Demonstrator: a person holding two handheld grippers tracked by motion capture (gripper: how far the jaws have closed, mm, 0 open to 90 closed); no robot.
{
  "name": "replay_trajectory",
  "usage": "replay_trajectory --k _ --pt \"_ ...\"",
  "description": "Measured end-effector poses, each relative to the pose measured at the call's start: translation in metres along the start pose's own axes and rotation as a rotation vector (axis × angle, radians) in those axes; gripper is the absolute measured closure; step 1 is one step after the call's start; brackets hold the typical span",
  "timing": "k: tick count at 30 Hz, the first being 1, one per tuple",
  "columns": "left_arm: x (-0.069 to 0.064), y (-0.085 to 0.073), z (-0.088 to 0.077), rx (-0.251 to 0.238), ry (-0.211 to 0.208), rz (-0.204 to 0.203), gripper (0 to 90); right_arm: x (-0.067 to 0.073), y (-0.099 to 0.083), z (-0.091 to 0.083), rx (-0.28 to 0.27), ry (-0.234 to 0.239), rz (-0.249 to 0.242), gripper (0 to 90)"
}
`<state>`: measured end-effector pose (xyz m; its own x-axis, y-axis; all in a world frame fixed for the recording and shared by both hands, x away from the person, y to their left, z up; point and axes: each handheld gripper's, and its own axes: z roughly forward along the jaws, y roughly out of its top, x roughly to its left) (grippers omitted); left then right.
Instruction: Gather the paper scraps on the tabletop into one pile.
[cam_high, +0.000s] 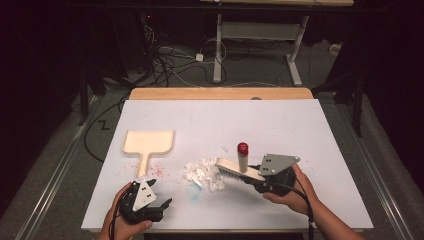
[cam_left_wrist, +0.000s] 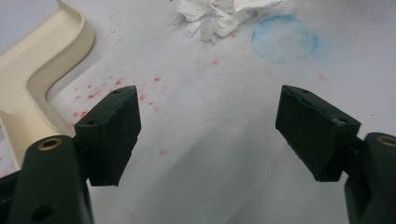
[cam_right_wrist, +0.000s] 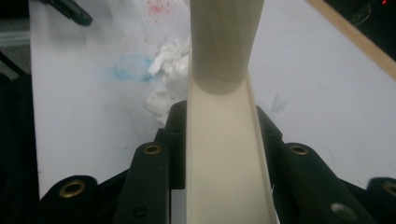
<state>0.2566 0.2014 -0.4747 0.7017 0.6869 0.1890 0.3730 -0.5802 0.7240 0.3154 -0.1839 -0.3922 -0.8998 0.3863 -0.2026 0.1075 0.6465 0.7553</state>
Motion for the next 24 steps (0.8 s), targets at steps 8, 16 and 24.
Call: replay_trajectory --k 8,16,24 --pt "0.005 0.002 -0.006 -0.042 0.036 -0.008 21.2 0.014 0.014 -0.004 -0.136 0.049 0.065 67.9" --pt "0.020 -0.004 -0.022 -0.128 0.115 -0.113 20.9 0.051 0.040 0.065 -0.131 0.145 0.143 67.9" --pt "0.017 -0.006 -0.021 -0.111 0.101 -0.100 20.9 0.061 0.050 0.109 -0.052 0.064 0.200 68.0"
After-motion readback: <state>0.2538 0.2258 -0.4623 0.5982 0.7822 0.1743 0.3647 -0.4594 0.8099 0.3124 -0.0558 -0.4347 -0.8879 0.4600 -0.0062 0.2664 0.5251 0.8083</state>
